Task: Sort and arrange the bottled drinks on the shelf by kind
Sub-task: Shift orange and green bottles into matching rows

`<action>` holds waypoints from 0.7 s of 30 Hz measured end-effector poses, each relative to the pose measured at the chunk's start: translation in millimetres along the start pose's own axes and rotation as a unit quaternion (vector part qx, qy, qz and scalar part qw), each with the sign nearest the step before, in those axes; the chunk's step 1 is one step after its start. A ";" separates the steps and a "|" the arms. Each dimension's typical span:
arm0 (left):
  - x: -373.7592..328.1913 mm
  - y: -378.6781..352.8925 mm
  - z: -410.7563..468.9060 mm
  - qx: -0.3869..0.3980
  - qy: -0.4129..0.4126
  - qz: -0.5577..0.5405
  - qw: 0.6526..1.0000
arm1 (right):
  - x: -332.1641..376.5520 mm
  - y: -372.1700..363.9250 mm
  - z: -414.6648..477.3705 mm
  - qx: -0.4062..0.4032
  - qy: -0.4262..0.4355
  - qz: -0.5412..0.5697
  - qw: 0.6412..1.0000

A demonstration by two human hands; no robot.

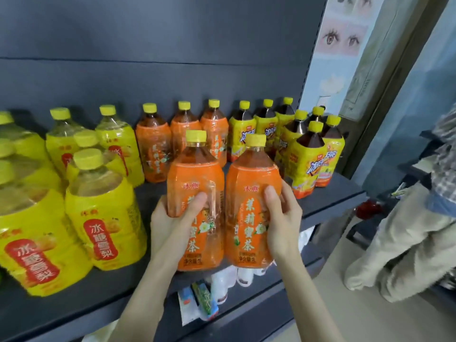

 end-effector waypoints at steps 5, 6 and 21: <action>7.1 -24.2 48.2 -0.053 -0.013 0.006 0.999 | -37.6 -16.3 63.7 0.055 -0.018 0.031 0.998; 10.1 -28.1 57.0 -0.067 -0.018 0.005 0.998 | -47.0 -19.9 75.0 0.065 -0.023 0.034 0.997; 35.6 -53.9 141.2 -0.211 -0.073 0.077 0.972 | -138.9 -64.0 173.2 0.187 -0.015 -0.007 0.982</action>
Point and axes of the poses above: each hand's wrist, its own z-axis towards the middle knuckle, its own y-axis out of the back of the hand, x = y × z, the point moved 4 cm from there along z, towards the middle knuckle, and after that the axes turned 4 degrees about y, right-handed, at the moved point
